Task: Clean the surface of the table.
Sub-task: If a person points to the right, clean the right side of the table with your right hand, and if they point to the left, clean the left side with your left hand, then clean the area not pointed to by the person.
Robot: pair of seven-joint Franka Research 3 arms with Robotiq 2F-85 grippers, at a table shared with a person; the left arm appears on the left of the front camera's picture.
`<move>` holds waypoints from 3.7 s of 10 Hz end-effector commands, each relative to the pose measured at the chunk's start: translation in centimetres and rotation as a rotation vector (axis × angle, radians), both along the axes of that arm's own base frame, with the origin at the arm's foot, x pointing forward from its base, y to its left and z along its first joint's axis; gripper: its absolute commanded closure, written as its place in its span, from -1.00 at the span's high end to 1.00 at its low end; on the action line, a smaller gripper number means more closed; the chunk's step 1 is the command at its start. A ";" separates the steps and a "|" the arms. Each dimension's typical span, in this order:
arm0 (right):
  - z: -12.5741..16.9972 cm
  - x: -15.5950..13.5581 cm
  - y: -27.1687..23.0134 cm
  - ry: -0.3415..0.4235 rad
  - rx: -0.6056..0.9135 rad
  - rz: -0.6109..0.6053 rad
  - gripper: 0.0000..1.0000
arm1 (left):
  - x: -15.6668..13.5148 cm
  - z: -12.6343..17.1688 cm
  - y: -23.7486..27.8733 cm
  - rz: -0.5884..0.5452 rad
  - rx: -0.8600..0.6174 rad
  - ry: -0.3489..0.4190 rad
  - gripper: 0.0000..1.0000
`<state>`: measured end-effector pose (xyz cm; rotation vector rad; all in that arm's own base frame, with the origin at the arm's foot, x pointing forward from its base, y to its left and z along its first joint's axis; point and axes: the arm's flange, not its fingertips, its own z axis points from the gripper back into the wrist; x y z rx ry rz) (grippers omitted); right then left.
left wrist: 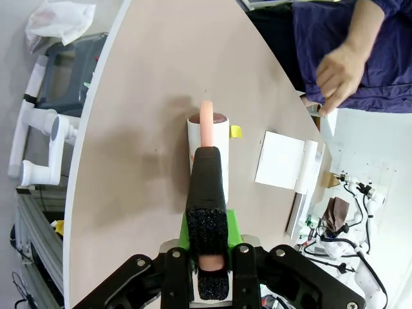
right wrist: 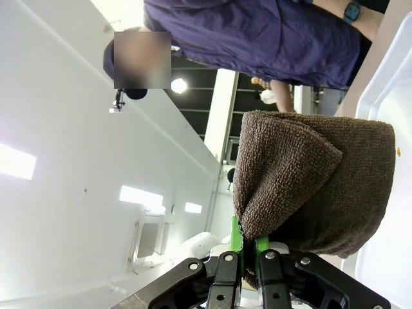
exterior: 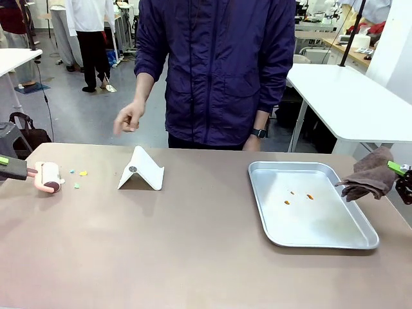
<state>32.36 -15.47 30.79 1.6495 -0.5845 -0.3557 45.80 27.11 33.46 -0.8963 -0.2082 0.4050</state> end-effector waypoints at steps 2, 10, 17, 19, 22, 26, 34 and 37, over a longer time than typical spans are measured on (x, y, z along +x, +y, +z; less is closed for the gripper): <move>0.6 0.1 0.1 0.000 0.004 0.005 -1.00 | 1.5 -1.6 -1.4 -0.052 0.040 0.087 -0.55; 0.6 0.1 0.1 0.000 0.004 0.005 -1.00 | 6.8 -1.6 -7.8 -0.148 0.055 0.150 -0.55; 0.6 0.1 0.1 0.000 0.004 0.005 -1.00 | 8.9 4.0 -8.9 -0.205 -0.130 0.017 -0.55; 0.6 0.1 0.1 0.000 0.004 0.005 -1.00 | 5.6 8.8 -5.4 -0.255 -0.301 -0.064 -0.55; 0.6 0.1 0.1 0.000 0.004 0.005 -1.00 | -2.1 12.6 -1.0 -0.375 -0.411 -0.144 -0.55; 0.6 0.1 0.1 0.000 0.004 0.005 -1.00 | -11.2 10.6 3.6 -0.417 -0.502 -0.270 -0.55; 0.6 0.1 0.1 0.000 0.004 0.005 -1.00 | -11.3 10.0 3.2 -0.405 -0.498 -0.246 -0.55; 0.6 0.1 0.1 0.000 0.004 0.005 -1.00 | -11.3 10.0 3.2 -0.405 -0.498 -0.246 -0.55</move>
